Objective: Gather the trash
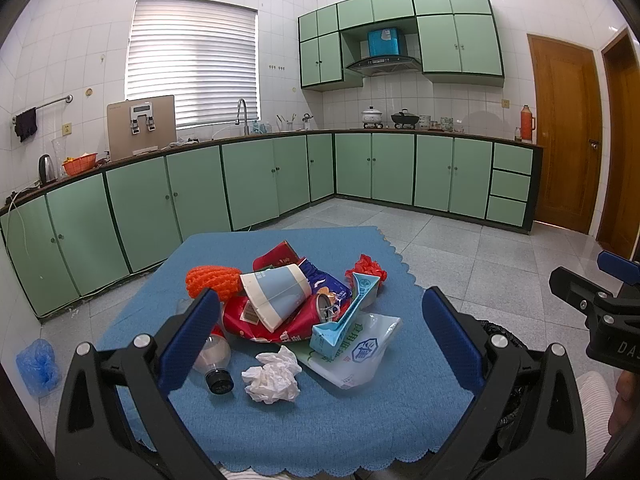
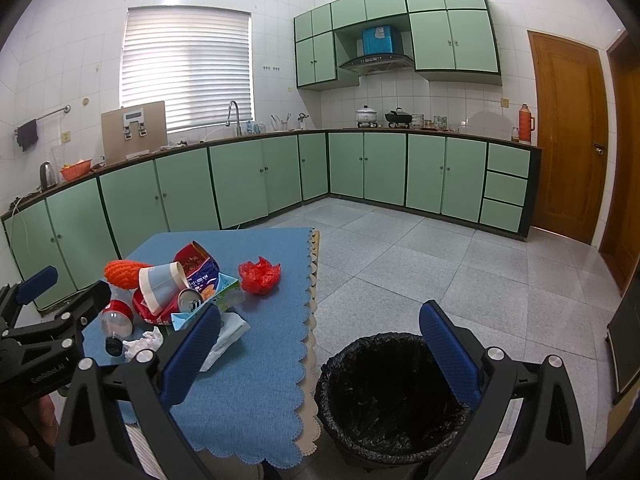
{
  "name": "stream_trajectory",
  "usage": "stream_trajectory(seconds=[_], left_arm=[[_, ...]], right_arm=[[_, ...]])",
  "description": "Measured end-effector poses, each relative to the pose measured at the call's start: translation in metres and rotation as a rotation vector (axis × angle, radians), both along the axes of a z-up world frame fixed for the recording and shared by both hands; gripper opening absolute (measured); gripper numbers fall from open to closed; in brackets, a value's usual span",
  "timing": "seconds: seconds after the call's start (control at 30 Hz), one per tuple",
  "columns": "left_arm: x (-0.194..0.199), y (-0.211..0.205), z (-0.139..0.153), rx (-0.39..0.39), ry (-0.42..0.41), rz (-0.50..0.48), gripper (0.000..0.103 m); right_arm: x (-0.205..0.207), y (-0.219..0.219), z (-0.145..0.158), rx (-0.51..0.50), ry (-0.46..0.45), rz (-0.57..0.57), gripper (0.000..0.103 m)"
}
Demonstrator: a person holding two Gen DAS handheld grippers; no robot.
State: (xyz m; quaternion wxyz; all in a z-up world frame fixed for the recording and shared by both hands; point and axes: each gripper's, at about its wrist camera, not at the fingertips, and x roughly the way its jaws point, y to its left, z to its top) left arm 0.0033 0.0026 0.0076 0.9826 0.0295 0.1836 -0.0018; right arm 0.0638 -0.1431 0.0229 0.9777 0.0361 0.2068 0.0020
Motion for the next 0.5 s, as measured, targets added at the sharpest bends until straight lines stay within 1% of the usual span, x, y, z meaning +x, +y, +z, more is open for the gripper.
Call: stream_trajectory(seconds=[0.5], left_arm=[[-0.0037,-0.001,-0.0005,0.002,-0.001,-0.001,0.098]], right_arm=[[0.0008,-0.0027,0.0021,0.006,0.0,-0.003,0.097]])
